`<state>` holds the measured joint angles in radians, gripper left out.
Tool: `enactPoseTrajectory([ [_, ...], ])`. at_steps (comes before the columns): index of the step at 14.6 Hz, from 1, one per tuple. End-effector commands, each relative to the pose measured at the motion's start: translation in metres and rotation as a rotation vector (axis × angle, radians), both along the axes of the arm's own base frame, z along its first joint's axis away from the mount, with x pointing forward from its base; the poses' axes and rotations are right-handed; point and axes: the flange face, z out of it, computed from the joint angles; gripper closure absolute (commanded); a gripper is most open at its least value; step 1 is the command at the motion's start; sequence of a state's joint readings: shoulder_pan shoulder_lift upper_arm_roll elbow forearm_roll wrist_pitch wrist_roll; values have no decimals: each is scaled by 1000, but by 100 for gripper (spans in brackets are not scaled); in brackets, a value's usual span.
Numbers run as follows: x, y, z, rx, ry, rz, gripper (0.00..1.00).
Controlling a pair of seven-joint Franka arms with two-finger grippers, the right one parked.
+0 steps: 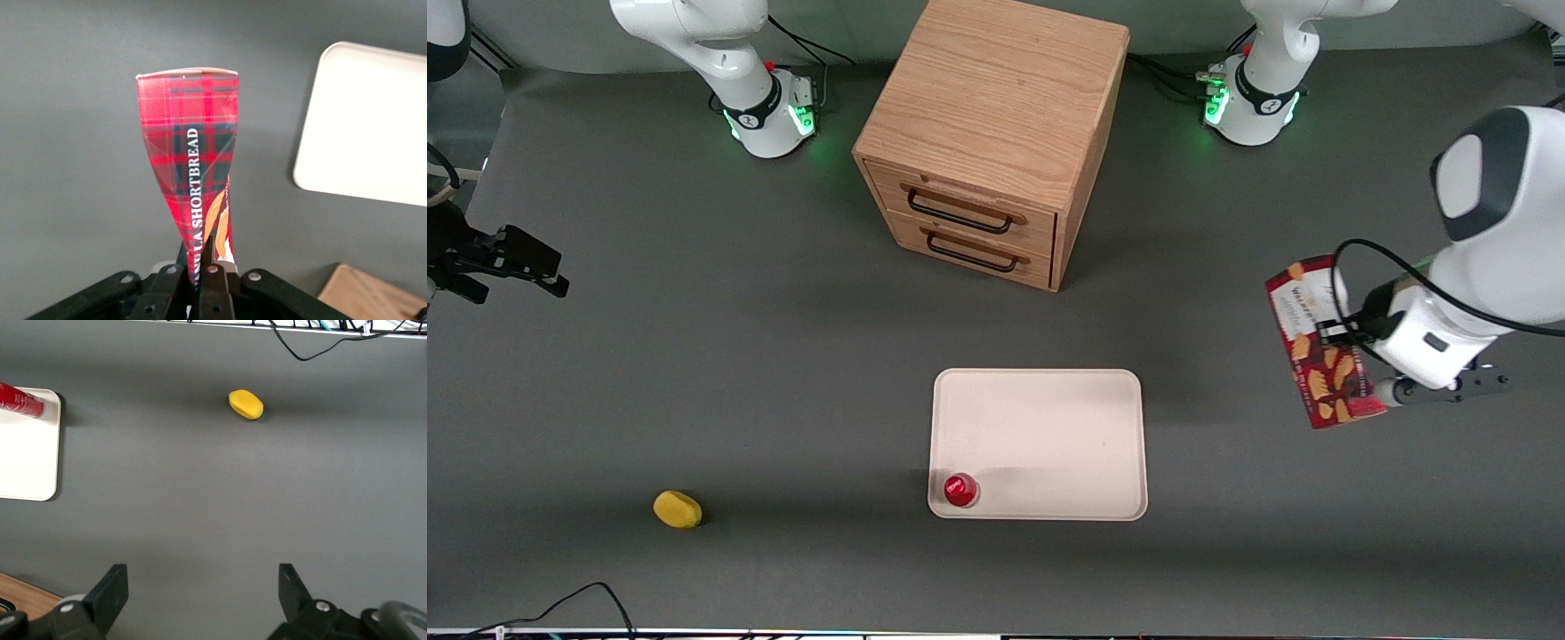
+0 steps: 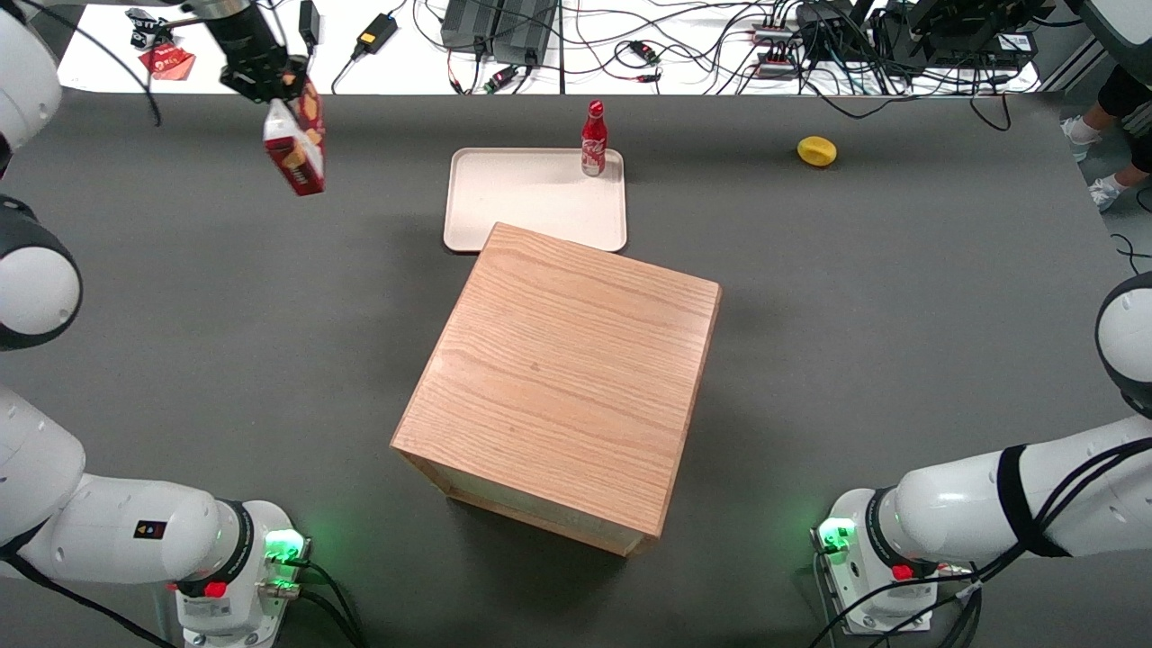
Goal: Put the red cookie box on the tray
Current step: 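Close the left gripper on the box and lift it upright, then carry the held box over the white tray beside the red ball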
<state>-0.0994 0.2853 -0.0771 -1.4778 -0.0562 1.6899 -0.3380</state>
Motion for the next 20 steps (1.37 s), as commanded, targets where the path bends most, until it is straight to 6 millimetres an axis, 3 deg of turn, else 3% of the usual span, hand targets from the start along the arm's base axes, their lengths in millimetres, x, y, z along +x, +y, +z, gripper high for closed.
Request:
enactPoseTrajectory([
  [1, 9, -65, -20, 18, 31, 81, 100],
  [5, 25, -154, -58, 2, -14, 219, 100],
  [9, 50, -202, -127, -72, -102, 166, 100],
  [13, 67, -206, -170, -101, -160, 65, 100],
  [20, 70, -206, -219, -67, -186, 40, 100],
])
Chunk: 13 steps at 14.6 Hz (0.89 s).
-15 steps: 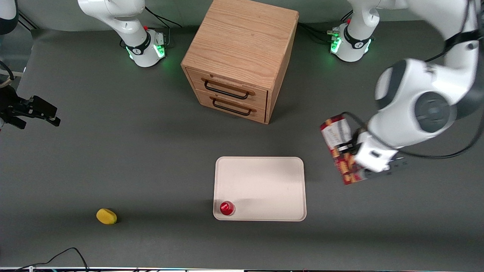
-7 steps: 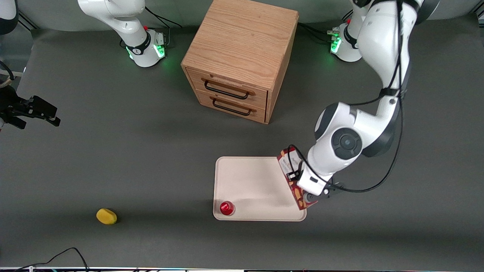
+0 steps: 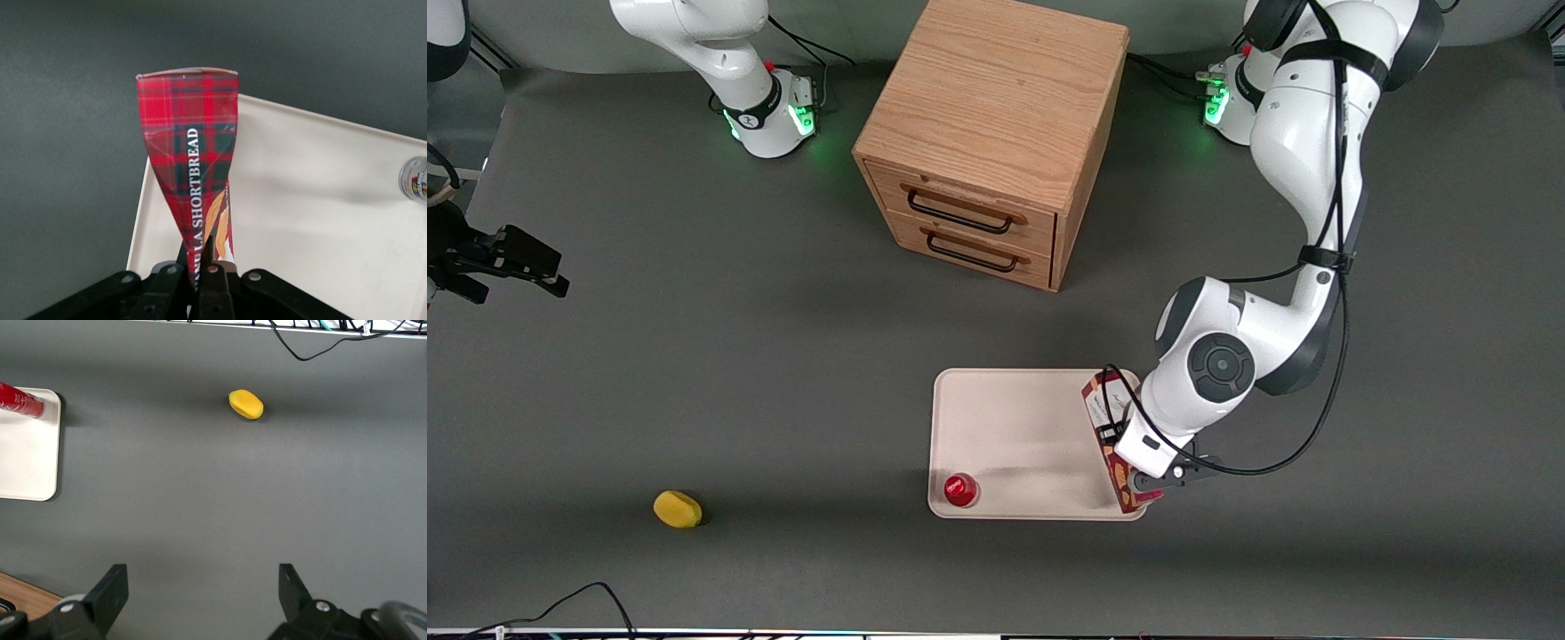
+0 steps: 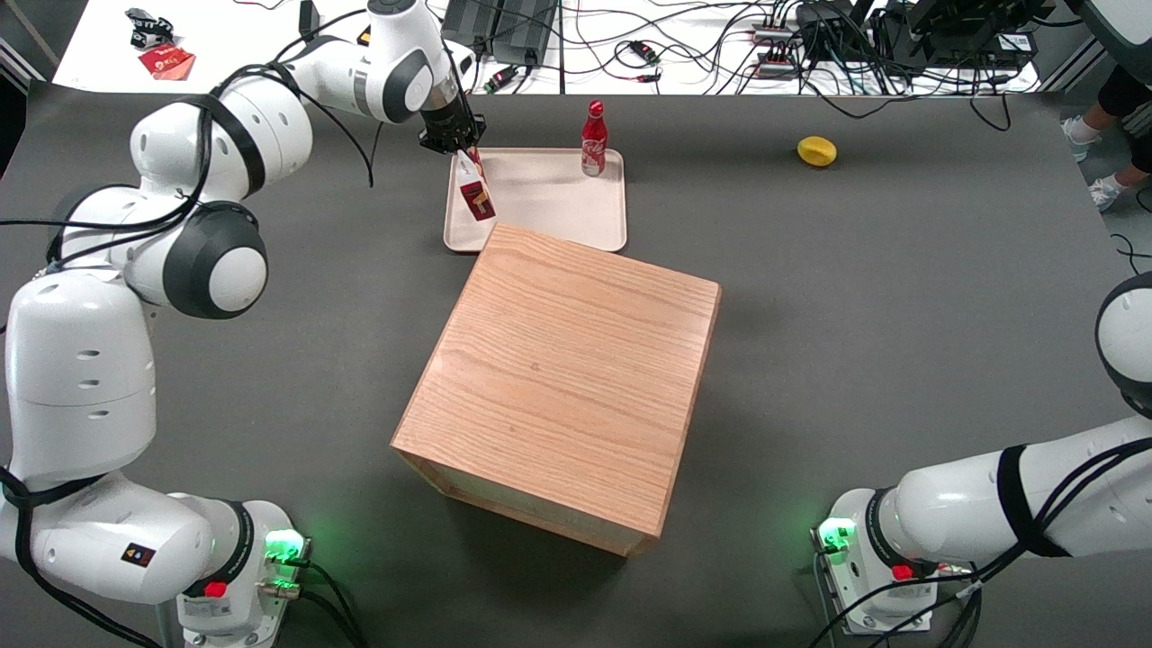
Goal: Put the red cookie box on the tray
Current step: 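Carry the held box over the white tray beside the red ball, then lower the box onto the tray and open the left gripper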
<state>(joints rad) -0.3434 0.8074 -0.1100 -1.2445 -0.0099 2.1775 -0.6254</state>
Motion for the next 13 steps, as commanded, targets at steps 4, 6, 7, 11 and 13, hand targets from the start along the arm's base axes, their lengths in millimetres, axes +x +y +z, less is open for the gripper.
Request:
enactPoseTrajectory([
  [4, 4, -2, -29, 8, -30, -19, 100],
  [6, 3, -3, -37, 9, -29, -24, 100],
  [7, 2, -2, -42, 10, -25, -26, 100],
  [11, 3, 0, -45, 11, -26, -23, 0],
  [13, 4, 5, -33, 19, -4, -9, 0],
])
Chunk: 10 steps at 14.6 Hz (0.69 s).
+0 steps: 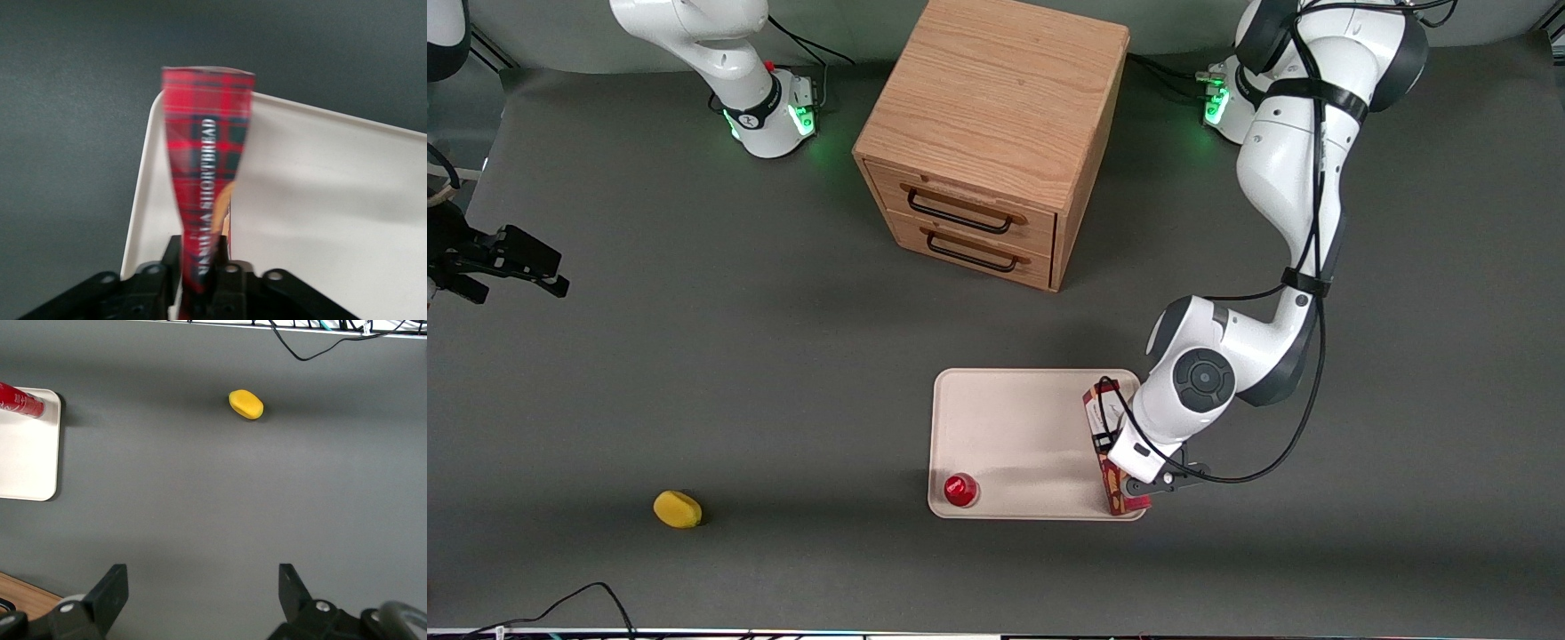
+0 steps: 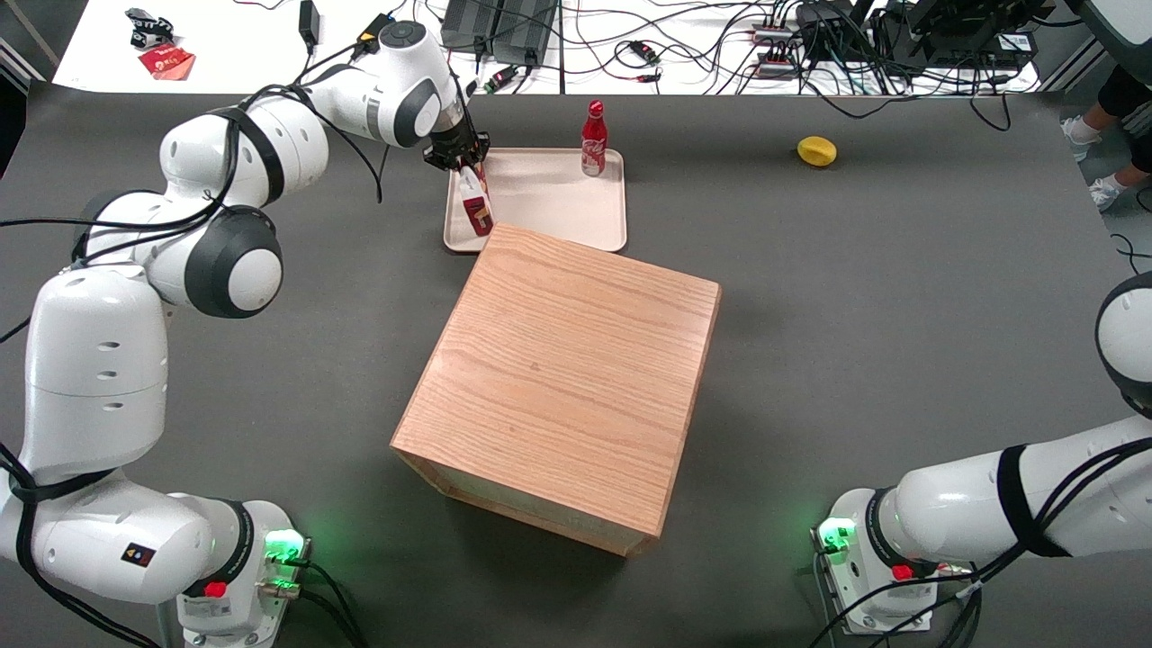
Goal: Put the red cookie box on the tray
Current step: 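Lower the box onto the tray and open the left gripper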
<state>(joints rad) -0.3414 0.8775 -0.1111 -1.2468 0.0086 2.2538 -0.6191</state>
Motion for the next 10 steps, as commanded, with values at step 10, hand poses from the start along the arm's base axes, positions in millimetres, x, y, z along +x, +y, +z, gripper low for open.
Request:
enactPoseTrajectory([
  [10, -10, 107, 194, 115, 232, -65, 0],
])
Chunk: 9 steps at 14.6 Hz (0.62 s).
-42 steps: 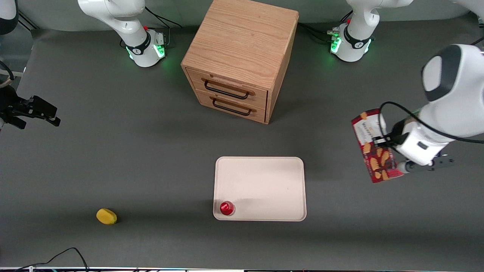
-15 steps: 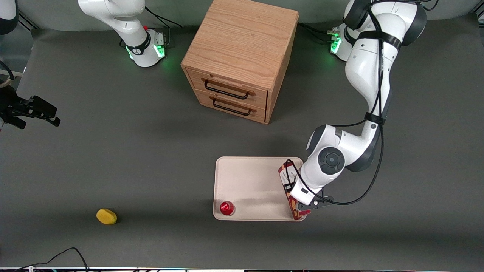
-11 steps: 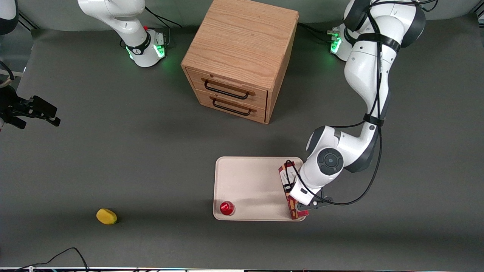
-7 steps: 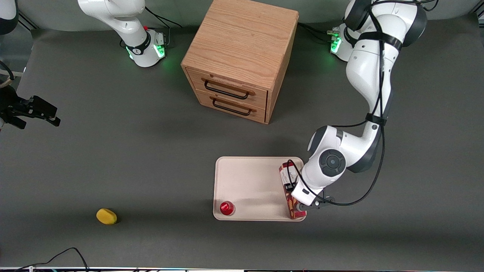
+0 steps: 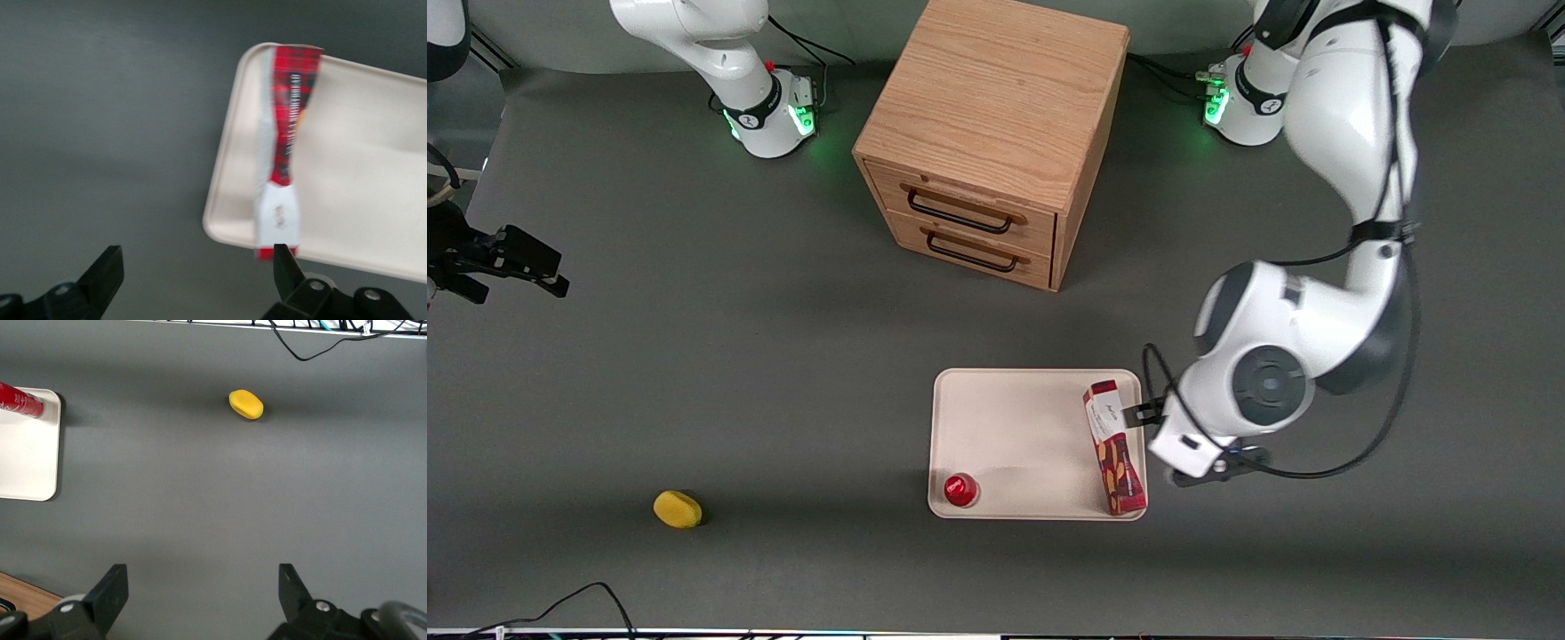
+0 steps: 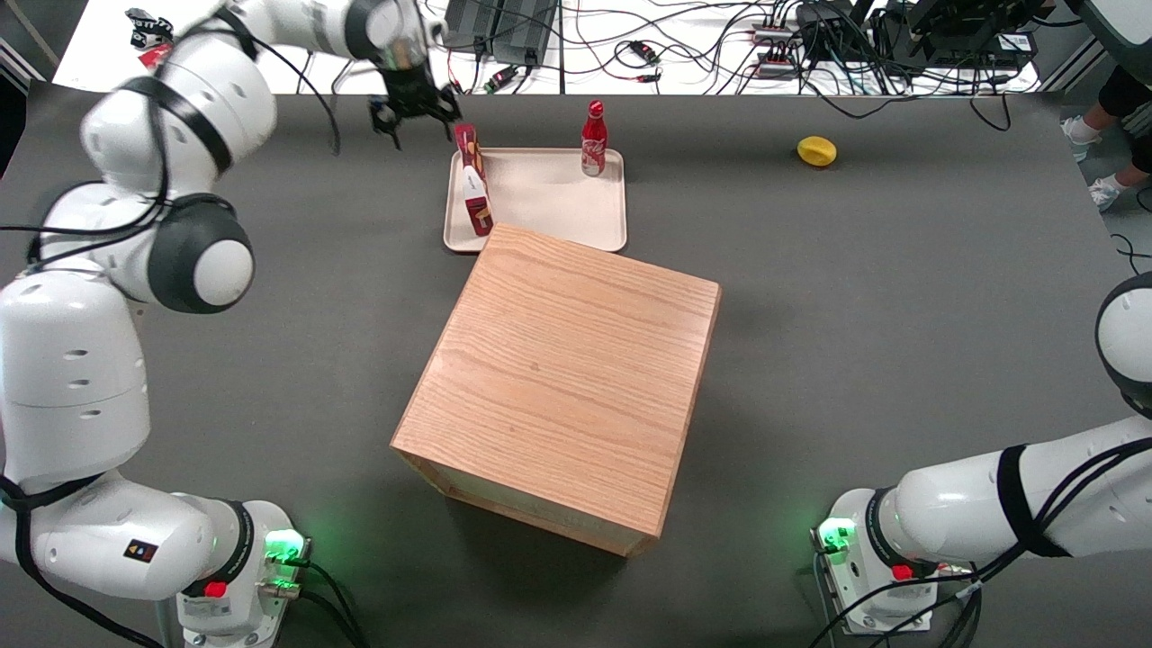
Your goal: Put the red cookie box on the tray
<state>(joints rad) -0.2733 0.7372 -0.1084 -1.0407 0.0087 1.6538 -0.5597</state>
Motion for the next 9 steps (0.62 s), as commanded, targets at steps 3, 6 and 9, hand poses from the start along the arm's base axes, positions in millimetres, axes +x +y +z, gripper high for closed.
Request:
enactPoseTrajectory([
  [3, -28, 126, 85, 1, 12, -132, 0],
  [6, -66, 173, 125, 28, -7, -153, 0],
  [9, -102, 212, 162, 33, -33, -187, 0],
])
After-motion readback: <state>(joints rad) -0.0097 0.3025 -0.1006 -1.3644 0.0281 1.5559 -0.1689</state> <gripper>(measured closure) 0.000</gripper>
